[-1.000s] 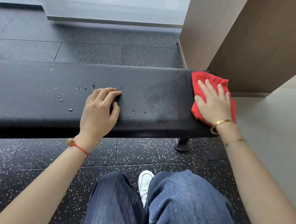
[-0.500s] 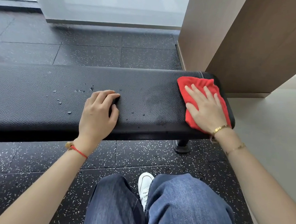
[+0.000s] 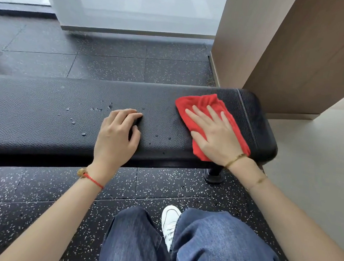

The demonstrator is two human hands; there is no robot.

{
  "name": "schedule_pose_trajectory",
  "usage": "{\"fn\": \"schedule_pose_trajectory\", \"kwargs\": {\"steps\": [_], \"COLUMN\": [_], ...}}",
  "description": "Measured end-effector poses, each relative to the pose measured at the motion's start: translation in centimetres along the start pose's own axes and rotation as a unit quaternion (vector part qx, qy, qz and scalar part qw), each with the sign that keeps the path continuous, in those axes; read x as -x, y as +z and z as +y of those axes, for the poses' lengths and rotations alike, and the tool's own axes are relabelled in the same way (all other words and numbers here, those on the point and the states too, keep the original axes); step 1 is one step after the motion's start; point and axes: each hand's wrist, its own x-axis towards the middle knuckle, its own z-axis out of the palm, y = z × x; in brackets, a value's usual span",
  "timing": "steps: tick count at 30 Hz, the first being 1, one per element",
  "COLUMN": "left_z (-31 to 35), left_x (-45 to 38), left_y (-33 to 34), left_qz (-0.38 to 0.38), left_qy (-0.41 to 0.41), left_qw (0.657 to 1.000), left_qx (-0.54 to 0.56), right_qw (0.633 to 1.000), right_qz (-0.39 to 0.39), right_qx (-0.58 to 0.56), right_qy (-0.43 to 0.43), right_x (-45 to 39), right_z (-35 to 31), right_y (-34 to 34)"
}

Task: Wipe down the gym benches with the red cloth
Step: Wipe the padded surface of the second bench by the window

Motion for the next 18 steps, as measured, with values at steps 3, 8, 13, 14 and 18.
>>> {"fn": "schedule_pose_trajectory", "kwargs": {"steps": [3,8,13,14,18], "left_z": [0.1,0.4,0.6,0.6,0.4], "left_x": [0.0,0.0,0.0,0.1,0.2], "left_y": [0.0,0.1,0.0,0.0,0.1], "left_qz": [0.004,0.009,0.004,0.004,0.004], "left_qy": [0.001,-0.003,-0.007,-0.007,-0.003], "left_qw": [1.0,1.0,1.0,1.0,1.0], "left_qx": [0.0,-0.011,-0.013,-0.012,-0.007], "right_qw": [0.998,0.98,0.994,0.996,0.997], "right_qz": [0.007,-0.011,-0.011,-0.007,0.026], "right_qx": [0.004,0.001,-0.01,-0.011,0.007], "right_qy": [0.068,0.197,0.11,0.089,0.074], "right_x": [-0.1,-6.9,-5.9,-4.3,1.3], "right_z": [3.9,6.6,2.5,2.0,2.7], "right_y": [-0.8,-1.7,-0.6,-0.5,-0.7]}}
